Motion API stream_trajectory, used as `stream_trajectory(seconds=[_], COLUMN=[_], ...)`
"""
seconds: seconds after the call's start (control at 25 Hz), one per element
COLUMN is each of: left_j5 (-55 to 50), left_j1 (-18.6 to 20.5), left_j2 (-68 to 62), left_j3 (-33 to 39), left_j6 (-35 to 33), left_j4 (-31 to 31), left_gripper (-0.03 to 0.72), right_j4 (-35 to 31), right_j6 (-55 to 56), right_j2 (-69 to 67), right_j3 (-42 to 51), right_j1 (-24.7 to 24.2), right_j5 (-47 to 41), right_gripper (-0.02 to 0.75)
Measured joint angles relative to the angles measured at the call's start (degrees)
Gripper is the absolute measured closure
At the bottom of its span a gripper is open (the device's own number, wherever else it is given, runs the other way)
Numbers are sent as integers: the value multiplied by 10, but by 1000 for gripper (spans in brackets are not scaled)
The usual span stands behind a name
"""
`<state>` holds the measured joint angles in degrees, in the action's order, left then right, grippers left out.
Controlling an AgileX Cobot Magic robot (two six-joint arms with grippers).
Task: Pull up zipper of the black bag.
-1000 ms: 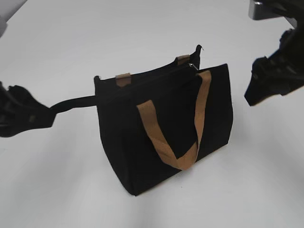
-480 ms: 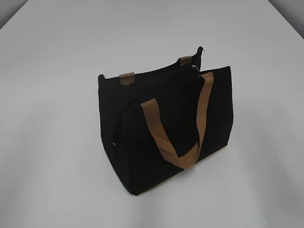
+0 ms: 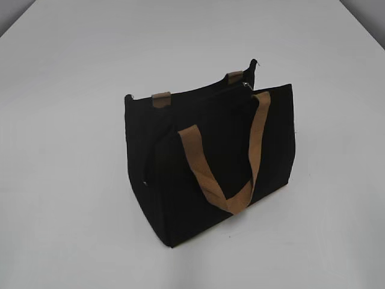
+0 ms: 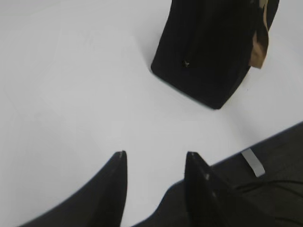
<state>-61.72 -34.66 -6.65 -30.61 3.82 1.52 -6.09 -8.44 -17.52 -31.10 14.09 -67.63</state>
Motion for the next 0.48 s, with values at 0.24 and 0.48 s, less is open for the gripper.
stream_trajectory(seconds=[0.24,0.48], left_j5=[9,9], left_j1=[0,0], left_j2=[26,27], left_j3=[4,4], left_j6=[0,0], left_j4=[5,6], left_gripper=[378,378], right_j4=[2,2], right_j6=[0,0], right_j2=[90,99], right_j3=[10,32], right_j1=[0,0], right_j5=[-7,39], right_gripper=[165,165])
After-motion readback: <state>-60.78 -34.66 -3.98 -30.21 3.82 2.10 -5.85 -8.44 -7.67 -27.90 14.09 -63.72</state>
